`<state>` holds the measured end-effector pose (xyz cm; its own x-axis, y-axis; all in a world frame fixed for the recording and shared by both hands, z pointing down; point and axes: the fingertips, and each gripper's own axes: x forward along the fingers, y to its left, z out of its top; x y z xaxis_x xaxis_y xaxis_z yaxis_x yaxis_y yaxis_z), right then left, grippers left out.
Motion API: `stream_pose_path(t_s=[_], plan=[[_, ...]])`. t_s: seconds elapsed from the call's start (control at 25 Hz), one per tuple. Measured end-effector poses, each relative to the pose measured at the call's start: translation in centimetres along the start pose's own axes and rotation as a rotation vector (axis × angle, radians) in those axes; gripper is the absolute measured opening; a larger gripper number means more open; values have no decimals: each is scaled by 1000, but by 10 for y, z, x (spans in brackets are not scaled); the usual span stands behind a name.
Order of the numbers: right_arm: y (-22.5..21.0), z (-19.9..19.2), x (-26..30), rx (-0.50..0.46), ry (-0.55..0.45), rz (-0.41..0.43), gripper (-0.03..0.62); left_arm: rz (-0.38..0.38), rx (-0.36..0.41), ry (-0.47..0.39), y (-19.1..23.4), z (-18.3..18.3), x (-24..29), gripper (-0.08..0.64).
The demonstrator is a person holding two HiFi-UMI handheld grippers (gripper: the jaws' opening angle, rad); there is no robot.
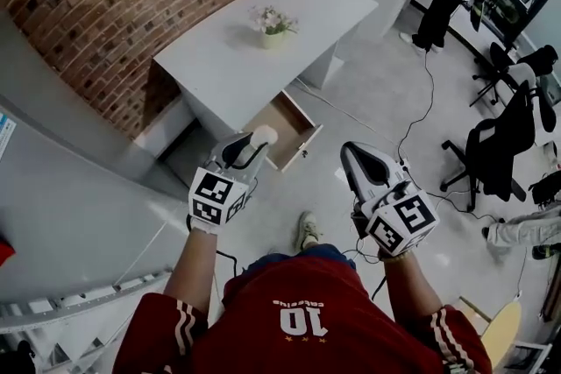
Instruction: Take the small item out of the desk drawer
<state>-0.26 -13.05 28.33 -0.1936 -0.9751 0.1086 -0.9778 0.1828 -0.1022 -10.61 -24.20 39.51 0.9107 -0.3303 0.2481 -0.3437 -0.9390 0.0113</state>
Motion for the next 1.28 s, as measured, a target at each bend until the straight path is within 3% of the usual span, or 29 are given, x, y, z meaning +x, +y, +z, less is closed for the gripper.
stream_pose_path(t_s=[0.24, 0.8, 1.28], plan=[[18, 10, -9, -20, -26, -21, -6, 73, -104, -104, -11, 44, -43, 143], [24, 20, -31, -54, -79, -63, -8, 216, -11, -203, -22, 95, -103, 143], [15, 34, -52, -48, -120, -115, -8, 242, 5, -209, -27, 106, -113, 143]])
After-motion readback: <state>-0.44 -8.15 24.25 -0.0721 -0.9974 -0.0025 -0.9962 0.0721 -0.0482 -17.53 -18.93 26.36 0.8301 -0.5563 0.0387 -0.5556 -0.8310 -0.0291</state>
